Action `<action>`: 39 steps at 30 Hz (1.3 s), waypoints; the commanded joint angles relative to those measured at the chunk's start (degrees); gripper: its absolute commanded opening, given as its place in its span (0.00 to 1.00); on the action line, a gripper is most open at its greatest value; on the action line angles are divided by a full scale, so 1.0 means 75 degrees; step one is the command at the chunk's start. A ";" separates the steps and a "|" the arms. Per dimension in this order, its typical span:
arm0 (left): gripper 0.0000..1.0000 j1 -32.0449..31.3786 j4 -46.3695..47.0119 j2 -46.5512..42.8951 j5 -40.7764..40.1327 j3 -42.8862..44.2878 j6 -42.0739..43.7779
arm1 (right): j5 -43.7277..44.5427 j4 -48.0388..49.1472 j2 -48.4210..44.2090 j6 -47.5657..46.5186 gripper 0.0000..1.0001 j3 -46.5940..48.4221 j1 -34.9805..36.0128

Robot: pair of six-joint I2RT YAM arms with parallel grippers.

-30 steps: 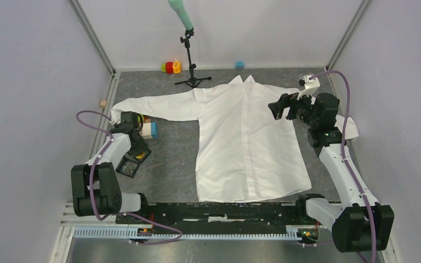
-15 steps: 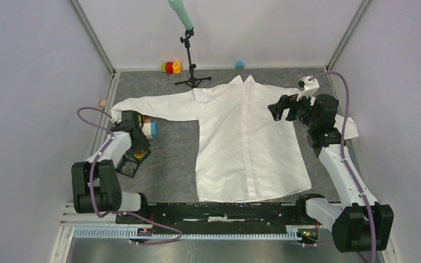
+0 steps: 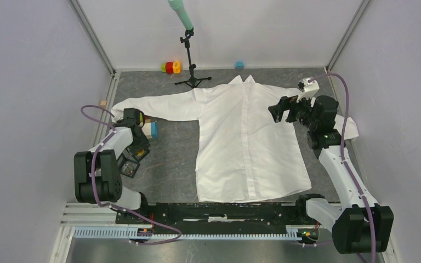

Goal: Pin the brooch onto the clothing

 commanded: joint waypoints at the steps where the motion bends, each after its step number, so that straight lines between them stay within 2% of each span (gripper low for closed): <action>1: 0.48 0.0022 0.0211 0.0231 0.0105 0.0061 0.0196 | 0.0131 0.0127 -0.0169 -0.0136 0.94 -0.0066 0.0003; 9: 0.32 -0.0022 0.0312 0.0038 0.0473 -0.0071 0.0209 | 0.0176 0.0105 -0.0179 -0.0162 0.94 -0.0080 0.0012; 13: 0.31 -0.0130 0.0330 -0.0155 0.0502 -0.0082 0.0255 | 0.0169 0.0105 -0.0172 -0.0163 0.94 -0.0081 0.0013; 15: 0.33 -0.0145 0.0341 -0.0411 0.0272 -0.0123 0.0214 | 0.0164 0.0099 -0.0181 -0.0154 0.94 -0.0081 0.0006; 20: 0.52 -0.0130 0.0326 -0.0871 -0.0410 -0.0103 0.0266 | 0.0123 0.0104 -0.0164 -0.0133 0.94 -0.0081 0.0007; 24: 0.64 -0.0109 0.0335 -0.0767 -0.0442 -0.0039 0.0255 | 0.0099 0.0101 -0.0181 -0.0122 0.94 -0.0069 -0.0002; 39: 0.62 0.0081 0.0681 0.0454 -0.0070 0.0503 0.0581 | 0.0171 -0.0130 -0.0306 -0.0171 0.94 -0.0045 0.0001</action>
